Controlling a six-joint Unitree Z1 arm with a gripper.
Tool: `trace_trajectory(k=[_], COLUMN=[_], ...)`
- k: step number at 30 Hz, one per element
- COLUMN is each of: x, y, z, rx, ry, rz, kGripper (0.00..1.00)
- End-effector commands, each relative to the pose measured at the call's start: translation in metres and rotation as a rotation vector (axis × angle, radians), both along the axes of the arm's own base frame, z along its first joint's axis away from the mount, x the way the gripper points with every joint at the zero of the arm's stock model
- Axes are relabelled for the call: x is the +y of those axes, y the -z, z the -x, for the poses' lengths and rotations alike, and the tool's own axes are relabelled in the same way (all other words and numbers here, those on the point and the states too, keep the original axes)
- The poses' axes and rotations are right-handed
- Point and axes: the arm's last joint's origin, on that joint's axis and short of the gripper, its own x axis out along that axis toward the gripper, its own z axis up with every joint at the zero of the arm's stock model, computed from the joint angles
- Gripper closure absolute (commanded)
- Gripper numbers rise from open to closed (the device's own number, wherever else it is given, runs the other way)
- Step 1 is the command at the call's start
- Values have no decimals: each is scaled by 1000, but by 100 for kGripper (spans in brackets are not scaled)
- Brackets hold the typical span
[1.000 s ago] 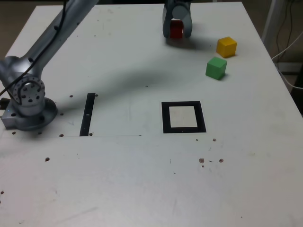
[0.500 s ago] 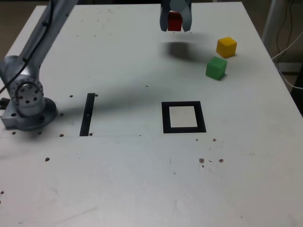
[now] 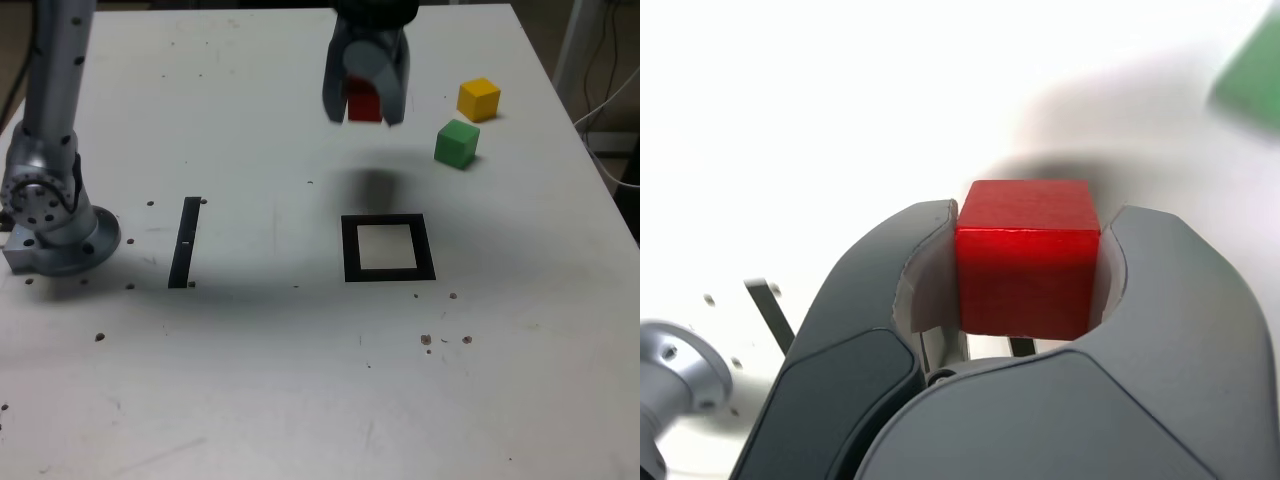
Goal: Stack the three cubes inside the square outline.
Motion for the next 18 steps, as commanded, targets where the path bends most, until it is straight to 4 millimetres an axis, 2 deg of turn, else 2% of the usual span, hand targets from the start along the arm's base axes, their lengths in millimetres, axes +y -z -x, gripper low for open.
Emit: trace_trajectory(k=[1, 6, 12, 18], x=[-14, -33, -57, -87], y=[0, -2, -3, 7], z=[11, 17, 10, 6], rx=[-9, -29, -50, -25], ry=[10, 18, 19, 6], rz=[18, 41, 68, 71], kGripper=[74, 74, 74, 74])
